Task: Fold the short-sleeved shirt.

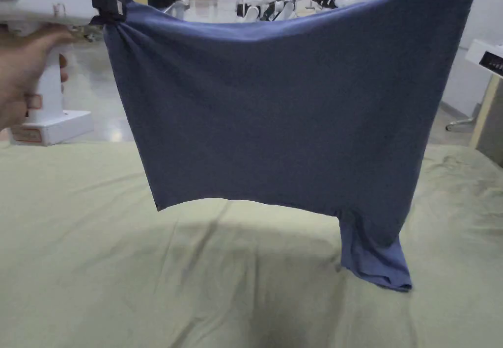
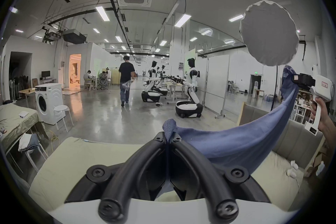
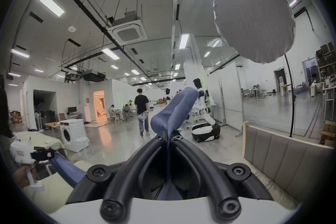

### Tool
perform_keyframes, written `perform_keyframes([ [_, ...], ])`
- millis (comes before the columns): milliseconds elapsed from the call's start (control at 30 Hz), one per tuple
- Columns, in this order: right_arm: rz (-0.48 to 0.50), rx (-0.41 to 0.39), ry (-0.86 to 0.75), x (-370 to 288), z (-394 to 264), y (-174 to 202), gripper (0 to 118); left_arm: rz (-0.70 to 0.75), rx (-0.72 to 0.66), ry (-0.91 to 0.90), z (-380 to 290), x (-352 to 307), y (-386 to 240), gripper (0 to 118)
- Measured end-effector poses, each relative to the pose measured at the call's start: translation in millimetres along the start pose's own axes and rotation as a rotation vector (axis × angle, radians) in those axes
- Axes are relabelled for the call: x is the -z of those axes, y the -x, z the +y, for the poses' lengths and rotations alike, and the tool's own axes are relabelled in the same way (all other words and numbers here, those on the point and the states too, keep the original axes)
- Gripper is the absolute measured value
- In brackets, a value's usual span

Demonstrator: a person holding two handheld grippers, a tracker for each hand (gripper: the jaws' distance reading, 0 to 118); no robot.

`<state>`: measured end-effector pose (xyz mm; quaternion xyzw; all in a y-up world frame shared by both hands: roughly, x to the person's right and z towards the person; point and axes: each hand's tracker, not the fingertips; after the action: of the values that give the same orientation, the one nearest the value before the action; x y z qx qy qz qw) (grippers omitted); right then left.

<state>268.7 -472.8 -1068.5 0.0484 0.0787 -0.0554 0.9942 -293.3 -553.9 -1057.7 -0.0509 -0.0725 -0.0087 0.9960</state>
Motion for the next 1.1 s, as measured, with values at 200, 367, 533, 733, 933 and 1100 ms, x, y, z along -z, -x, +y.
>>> perform_keyframes([
  [200, 0.084, 0.037, 0.103, -101, -75, -12, 3, -0.106, -0.055, 0.041, -80, -67, -7, 0],
  [367, 0.069, -0.068, 0.136, -175, -160, -24, 3, -0.144, -0.102, 0.134, -160, -126, -10, 0],
  [533, 0.082, -0.045, 0.267, -254, -235, -22, 3, -0.11, -0.095, 0.255, -229, -198, -38, 0],
  [733, 0.068, -0.017, 0.475, -332, -317, -24, 3, -0.137, -0.111, 0.392, -306, -272, -76, 0],
  [933, -0.006, 0.033, 0.686, -383, -364, -38, 3, -0.119, -0.119, 0.562, -373, -318, -83, 0],
  [1100, -0.027, -0.104, 0.818, -400, -386, -34, 3, -0.096, -0.137, 0.603, -402, -340, -82, 0],
])
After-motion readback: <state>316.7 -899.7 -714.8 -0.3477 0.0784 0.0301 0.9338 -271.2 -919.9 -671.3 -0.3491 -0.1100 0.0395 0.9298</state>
